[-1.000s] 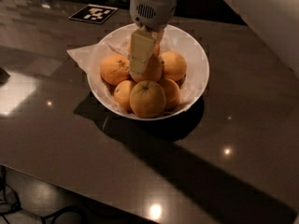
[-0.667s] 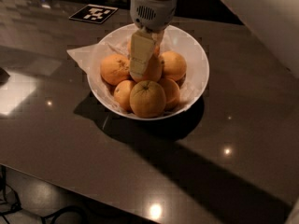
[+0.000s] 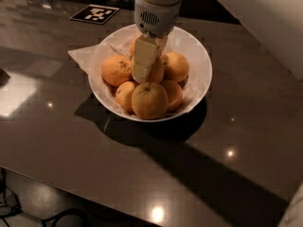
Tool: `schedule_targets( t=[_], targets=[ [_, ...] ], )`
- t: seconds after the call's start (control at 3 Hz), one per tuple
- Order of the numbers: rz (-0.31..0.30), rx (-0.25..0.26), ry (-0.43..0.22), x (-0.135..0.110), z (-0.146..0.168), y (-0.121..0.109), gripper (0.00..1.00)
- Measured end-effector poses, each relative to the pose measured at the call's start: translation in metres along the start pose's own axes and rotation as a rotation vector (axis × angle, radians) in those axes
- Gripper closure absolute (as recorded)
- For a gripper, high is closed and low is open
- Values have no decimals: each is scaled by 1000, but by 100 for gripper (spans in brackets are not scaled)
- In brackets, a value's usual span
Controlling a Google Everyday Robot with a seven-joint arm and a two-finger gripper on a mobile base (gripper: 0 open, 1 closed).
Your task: Pick orange from white bowl
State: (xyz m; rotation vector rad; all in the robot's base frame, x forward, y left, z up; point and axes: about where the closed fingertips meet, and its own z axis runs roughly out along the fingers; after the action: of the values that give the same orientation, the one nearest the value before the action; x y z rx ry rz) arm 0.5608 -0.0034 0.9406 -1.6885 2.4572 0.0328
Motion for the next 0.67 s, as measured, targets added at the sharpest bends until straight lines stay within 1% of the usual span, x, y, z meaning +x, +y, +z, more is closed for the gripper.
schedule_targets(
  t=[0.33,0.67],
  targets=[
    [11,-13,9,4,5,-1,22],
    [11,-13,9,4,5,-1,40]
  ],
)
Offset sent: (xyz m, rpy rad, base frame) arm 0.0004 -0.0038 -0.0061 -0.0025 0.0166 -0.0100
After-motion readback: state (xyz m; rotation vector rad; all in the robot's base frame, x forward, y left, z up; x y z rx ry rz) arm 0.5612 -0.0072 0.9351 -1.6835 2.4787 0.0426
